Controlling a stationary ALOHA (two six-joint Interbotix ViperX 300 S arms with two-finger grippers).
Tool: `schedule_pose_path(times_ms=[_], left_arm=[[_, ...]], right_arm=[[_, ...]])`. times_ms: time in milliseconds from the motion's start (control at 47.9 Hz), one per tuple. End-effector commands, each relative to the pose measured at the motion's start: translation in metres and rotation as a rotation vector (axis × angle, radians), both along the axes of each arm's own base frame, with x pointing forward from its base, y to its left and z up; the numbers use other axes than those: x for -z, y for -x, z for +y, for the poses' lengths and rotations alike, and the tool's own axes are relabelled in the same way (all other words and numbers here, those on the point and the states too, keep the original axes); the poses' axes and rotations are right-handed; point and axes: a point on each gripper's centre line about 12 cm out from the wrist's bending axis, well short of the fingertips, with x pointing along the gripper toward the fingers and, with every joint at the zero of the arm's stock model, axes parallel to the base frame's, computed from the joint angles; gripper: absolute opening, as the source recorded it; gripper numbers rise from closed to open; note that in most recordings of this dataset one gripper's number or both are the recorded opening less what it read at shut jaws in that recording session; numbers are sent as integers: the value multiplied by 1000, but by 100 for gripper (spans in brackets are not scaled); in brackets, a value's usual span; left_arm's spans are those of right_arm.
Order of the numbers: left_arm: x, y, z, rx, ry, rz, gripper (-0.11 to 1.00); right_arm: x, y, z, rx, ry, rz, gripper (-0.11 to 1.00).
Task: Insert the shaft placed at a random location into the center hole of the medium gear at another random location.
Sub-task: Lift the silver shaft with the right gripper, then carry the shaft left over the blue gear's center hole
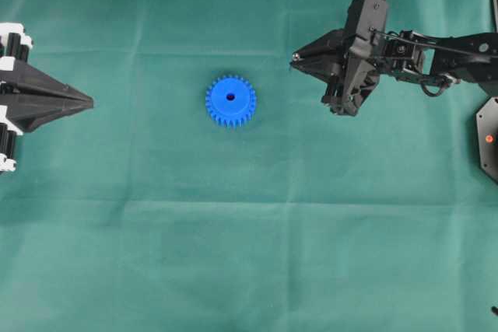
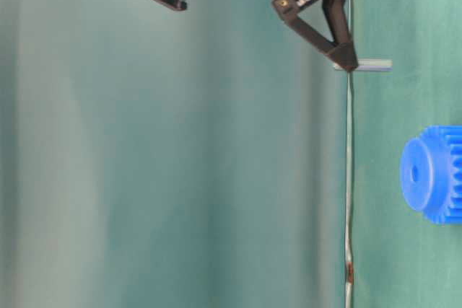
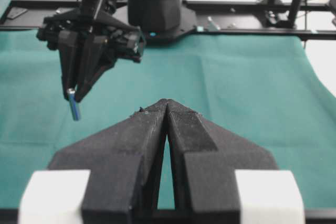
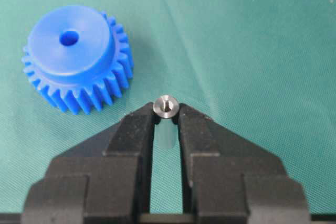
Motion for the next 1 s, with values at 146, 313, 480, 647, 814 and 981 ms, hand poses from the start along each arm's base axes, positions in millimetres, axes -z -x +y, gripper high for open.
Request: schedule_pose_path(times_ms=[146, 313, 480, 647, 814, 981], left_arm=[[-8, -3, 0, 2, -1, -18, 0], [-8, -3, 0, 2, 1, -18, 0], [-9, -2, 0, 2, 1, -20, 0], [-8, -3, -1, 4, 1, -18, 0], [-8, -3, 0, 2, -1, -18, 0], [-8, -3, 0, 2, -1, -17, 0]], right_arm=[[-14, -6, -1, 6, 1, -48, 14], [-16, -18, 6, -18, -2, -61, 14], [-20, -39, 11, -45, -1, -78, 14], [-24, -61, 19, -75, 0, -90, 14], [-26, -78, 25, -100, -1, -88, 14], [-25, -94, 28, -112, -3, -92, 14]])
